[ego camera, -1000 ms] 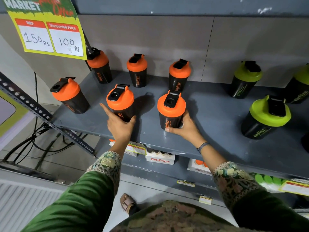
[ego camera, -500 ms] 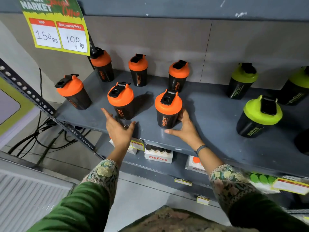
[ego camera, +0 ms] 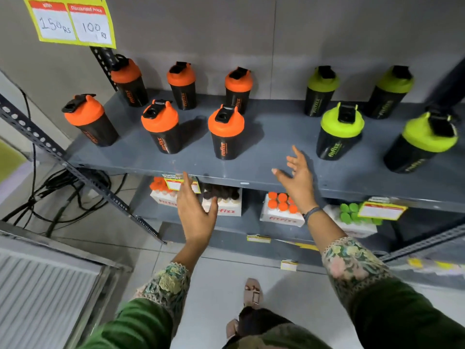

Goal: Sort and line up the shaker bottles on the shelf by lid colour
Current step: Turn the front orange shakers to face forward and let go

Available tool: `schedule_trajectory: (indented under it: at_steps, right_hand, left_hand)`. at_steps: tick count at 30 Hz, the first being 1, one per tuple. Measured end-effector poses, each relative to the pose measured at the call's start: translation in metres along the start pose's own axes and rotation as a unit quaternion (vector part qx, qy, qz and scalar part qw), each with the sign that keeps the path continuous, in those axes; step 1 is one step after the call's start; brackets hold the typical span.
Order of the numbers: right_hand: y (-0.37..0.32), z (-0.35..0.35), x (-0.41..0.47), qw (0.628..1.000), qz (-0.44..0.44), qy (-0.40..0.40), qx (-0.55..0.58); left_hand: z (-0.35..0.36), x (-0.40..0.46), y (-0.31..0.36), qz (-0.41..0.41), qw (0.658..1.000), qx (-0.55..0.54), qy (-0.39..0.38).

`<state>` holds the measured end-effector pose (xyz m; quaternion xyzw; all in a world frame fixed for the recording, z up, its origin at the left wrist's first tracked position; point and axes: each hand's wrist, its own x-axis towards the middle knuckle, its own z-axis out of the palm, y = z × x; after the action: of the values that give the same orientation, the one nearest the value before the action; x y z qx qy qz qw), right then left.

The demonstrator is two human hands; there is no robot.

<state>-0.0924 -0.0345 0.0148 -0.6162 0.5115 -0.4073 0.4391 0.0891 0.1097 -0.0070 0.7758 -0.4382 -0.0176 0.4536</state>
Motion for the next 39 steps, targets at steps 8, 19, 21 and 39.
schedule_trajectory:
  at_steps: [8, 19, 21, 39]
  right_hand:
    - [0.008, -0.087, -0.006, 0.958, -0.013, 0.276, 0.075]
    - [0.049, -0.212, 0.046, 0.950, 0.031, 0.303, -0.061]
    - [0.053, -0.221, 0.052, 0.963, 0.015, 0.261, -0.070]
    - [0.062, -0.228, 0.067, 0.965, 0.069, 0.213, -0.139]
  left_hand:
    - [0.032, -0.015, 0.055, 0.047, 0.997, -0.020, -0.050]
    - [0.168, 0.005, 0.173, -0.039, 0.981, -0.130, -0.138]
    - [0.188, 0.006, 0.192, -0.054, 0.981, -0.123, -0.141]
    - [0.224, 0.017, 0.218, -0.097, 0.990, -0.054, -0.088]
